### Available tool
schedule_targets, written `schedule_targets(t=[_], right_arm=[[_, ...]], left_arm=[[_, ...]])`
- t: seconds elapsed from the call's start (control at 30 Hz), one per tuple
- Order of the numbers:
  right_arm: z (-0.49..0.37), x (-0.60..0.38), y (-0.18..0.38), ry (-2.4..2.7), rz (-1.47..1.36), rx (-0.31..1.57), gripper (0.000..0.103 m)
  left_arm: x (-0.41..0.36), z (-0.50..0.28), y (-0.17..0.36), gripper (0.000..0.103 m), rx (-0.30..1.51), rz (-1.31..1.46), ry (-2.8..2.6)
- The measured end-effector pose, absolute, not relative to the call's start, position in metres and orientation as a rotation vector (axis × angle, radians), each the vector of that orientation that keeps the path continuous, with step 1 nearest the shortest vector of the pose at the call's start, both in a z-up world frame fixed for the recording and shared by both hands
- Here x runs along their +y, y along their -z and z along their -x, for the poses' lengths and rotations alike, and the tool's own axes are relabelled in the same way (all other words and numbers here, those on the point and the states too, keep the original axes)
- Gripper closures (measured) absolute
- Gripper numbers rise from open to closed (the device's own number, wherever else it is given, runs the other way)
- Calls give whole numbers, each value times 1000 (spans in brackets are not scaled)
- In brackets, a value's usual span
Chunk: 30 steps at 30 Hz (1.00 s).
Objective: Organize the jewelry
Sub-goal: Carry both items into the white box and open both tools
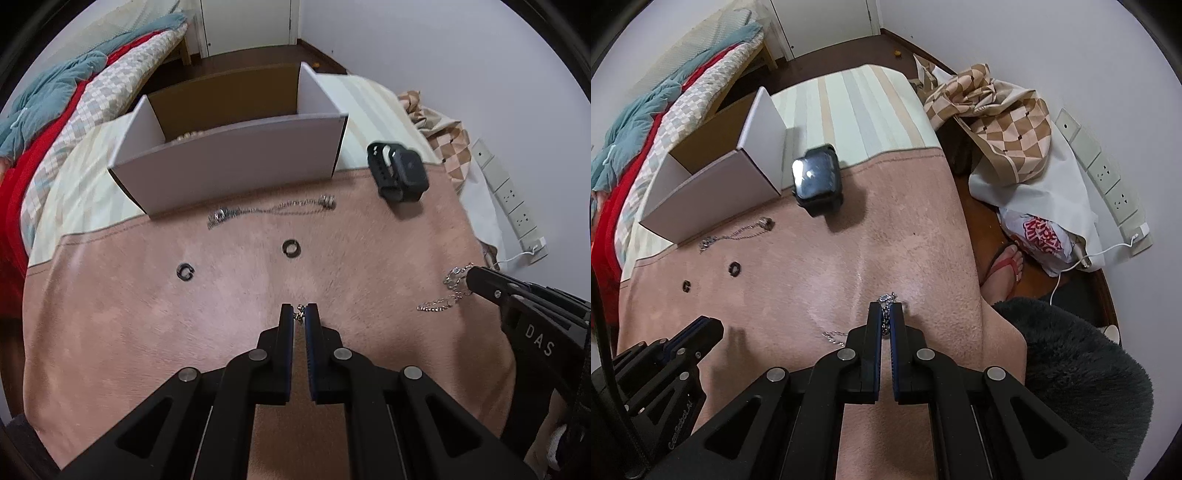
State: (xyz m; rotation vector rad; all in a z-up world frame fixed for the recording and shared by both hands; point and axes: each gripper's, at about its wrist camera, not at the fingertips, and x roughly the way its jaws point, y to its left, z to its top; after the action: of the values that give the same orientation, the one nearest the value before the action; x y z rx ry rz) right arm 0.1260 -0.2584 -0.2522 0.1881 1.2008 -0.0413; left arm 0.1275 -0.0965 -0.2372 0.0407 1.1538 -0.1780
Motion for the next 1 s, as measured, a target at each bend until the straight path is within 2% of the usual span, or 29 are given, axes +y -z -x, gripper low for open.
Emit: schedule_targets(t=[0.23,0.37,0.63,0.8,1.0], right_arm=[[-127,-245,211,-33,-200,1143,99],[-137,-228,170,-109,-206,1080,99],[-204,-185,99,-259,-197,969,99],[-266,-158,108,-307,-164,1030,99],[-327,-142,152,-321,-131,1166,99]], left_arm=[[-78,-130,199,100,1112,7,185],[-56,-143,169,100,1090,64,181],[-5,-212,121,99,1023,124,133],[15,-263,132,99,1076,118,113],[22,-307,165,99,1179,108,124]])
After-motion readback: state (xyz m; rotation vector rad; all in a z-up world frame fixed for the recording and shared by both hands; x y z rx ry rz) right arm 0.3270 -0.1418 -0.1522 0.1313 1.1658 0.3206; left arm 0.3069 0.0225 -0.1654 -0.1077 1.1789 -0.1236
